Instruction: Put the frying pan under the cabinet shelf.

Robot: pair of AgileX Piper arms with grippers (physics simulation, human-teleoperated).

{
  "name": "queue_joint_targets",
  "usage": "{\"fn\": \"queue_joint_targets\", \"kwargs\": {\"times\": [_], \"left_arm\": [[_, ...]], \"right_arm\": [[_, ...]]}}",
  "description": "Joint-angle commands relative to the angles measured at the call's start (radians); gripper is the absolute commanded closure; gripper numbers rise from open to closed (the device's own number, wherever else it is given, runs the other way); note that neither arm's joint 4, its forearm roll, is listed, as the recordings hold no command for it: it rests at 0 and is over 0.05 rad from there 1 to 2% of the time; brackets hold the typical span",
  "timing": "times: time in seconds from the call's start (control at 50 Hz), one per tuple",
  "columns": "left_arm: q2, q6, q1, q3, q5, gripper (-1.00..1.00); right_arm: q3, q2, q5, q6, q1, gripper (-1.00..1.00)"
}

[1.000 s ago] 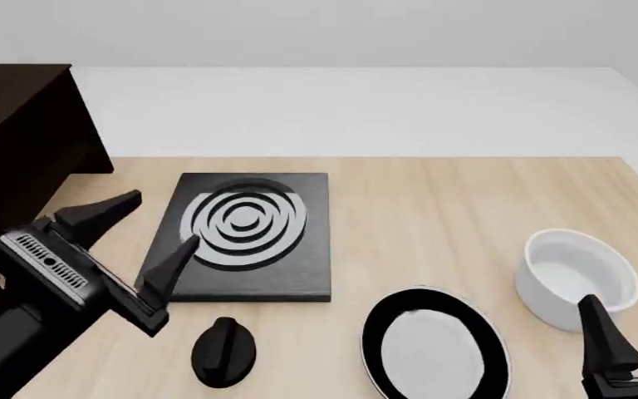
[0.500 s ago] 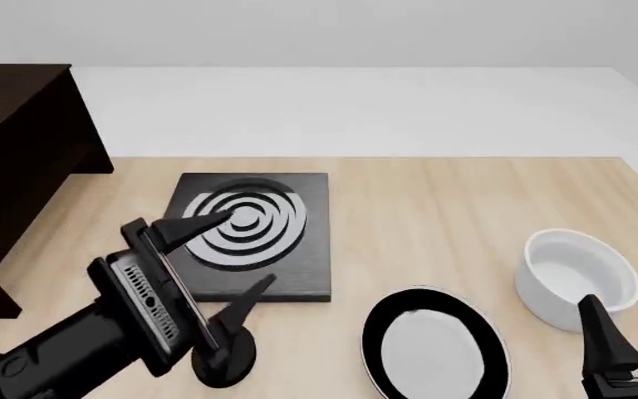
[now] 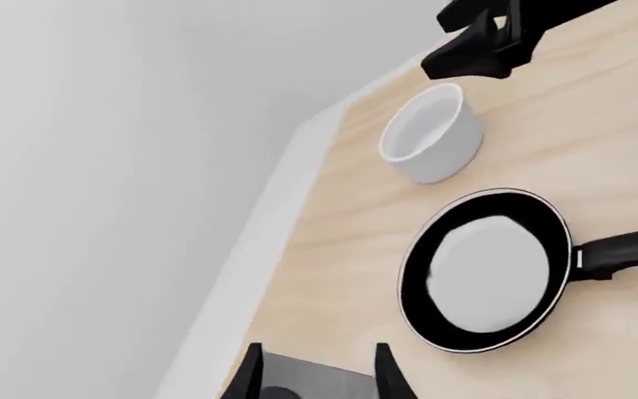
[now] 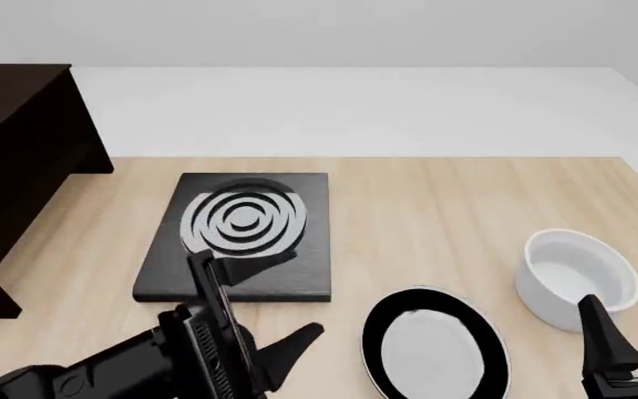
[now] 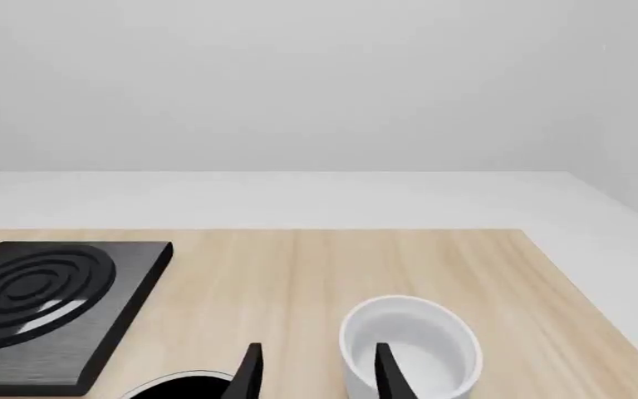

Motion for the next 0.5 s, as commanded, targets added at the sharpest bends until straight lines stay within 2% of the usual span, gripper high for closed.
{"fn": "queue_joint_targets", "kwargs": {"times": [0.02,0.28,0.5], "left_arm": [[0.057,0.057,-0.066,0.006,-0.036,-1.0],[0.117,0.116,-0.127,0.006,-0.075,-1.0],[0.161,0.133,-0.168,0.012,-0.098,-1.0]], "right_arm": [[0.0,0.0,0.0,0.0,0.0,-1.0],[0.0,0.0,0.0,0.0,0.0,-1.0],[0.0,0.0,0.0,0.0,0.0,-1.0]]}}
